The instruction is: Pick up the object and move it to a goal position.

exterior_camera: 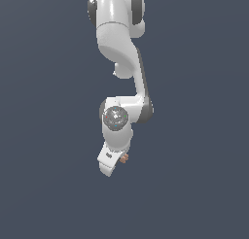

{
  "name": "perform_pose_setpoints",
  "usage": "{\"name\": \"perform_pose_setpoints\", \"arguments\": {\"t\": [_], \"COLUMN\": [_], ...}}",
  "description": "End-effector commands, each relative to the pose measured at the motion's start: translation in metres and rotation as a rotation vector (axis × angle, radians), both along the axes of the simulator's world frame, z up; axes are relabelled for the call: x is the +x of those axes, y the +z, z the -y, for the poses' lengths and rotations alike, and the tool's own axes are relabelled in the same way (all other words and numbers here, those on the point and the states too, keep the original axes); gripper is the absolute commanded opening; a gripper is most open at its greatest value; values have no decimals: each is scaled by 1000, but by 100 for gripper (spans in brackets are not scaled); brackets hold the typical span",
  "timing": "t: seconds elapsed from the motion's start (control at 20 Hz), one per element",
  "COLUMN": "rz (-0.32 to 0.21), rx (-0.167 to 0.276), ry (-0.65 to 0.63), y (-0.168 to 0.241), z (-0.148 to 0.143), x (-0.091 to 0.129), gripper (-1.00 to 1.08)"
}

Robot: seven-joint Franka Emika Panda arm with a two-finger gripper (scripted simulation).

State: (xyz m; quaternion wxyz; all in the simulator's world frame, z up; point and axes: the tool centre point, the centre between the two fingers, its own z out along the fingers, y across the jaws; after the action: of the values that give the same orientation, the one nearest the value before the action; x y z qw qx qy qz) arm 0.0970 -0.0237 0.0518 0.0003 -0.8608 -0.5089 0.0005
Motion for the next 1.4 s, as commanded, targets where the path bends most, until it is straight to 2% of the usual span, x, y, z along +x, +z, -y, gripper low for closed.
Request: {"name": "perform_pose_setpoints", "arguments": {"t": [0.0,0.35,1.0,1.35], "rz": [1,1,1,1], "rx": [0,-1,-3,-2], "ry": [0,0,1,1], "y": [9,51,173,226], "z": [-3,-15,-51,-67], "x": [-3,-21,-70,-89], "gripper": [-100,-100,-100,-100]}}
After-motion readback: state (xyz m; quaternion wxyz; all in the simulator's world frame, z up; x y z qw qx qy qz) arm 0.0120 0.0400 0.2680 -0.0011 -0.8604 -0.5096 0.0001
